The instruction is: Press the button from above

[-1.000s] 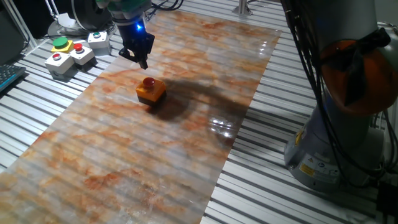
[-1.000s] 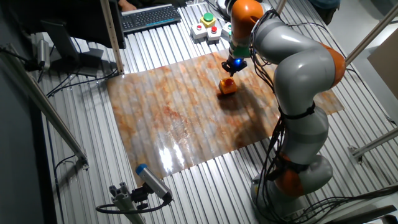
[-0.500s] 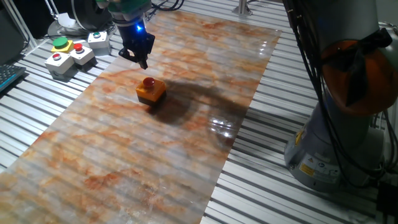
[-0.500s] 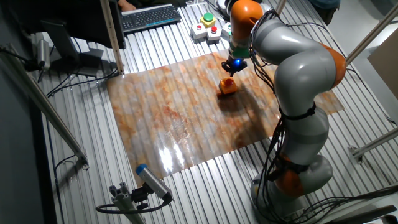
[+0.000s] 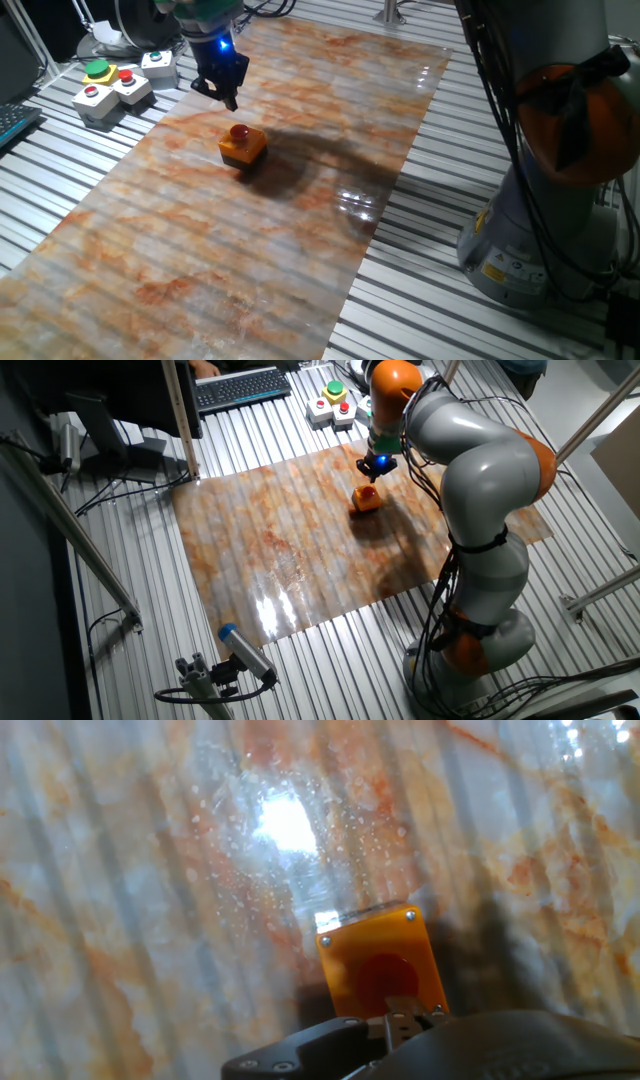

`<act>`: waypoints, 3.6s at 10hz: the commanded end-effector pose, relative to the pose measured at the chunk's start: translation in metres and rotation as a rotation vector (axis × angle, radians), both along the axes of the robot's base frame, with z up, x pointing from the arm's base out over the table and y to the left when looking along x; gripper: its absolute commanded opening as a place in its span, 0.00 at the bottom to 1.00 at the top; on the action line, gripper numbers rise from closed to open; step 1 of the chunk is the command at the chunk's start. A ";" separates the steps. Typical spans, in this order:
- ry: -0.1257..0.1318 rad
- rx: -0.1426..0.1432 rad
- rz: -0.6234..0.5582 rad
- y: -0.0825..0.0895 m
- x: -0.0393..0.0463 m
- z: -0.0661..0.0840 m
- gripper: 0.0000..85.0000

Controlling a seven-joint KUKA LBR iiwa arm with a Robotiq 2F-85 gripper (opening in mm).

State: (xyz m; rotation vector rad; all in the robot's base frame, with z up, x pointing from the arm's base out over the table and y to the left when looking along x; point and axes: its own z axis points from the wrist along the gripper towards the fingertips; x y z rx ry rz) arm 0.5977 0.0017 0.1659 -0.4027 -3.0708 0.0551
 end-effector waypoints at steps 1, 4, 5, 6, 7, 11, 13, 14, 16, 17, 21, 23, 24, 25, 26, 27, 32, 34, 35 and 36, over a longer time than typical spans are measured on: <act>0.000 0.000 0.001 0.000 0.0014 -0.001 0.00; 0.001 -0.009 0.011 -0.003 0.0089 -0.009 0.00; -0.002 -0.012 0.011 -0.004 0.0107 -0.012 0.00; -0.004 -0.012 0.011 -0.004 0.0122 -0.015 0.00; -0.008 -0.016 0.011 -0.002 0.0124 -0.017 0.00; -0.010 -0.018 0.020 -0.003 0.0048 -0.016 0.00; -0.007 -0.011 0.020 -0.002 0.0027 -0.018 0.00; -0.013 -0.011 0.023 -0.003 0.0015 -0.024 0.00; -0.026 -0.010 0.028 -0.004 -0.0010 -0.035 0.00; -0.026 -0.007 0.027 -0.004 -0.0016 -0.036 0.00; -0.026 -0.008 0.023 -0.002 -0.0014 -0.041 0.00; -0.032 -0.005 0.020 -0.001 -0.0025 -0.047 0.00; -0.032 -0.005 0.023 -0.002 -0.0023 -0.048 0.00; -0.032 -0.005 0.024 -0.003 -0.0019 -0.047 0.00; -0.032 -0.003 0.026 -0.003 -0.0019 -0.047 0.00; -0.032 -0.003 0.026 -0.003 -0.0015 -0.048 0.00; -0.038 0.000 0.030 -0.005 0.0002 -0.057 0.00; -0.043 -0.005 0.029 -0.003 -0.0003 -0.061 0.00; -0.043 -0.003 0.027 -0.002 -0.0005 -0.061 0.00; -0.045 -0.003 0.026 -0.002 -0.0006 -0.063 0.00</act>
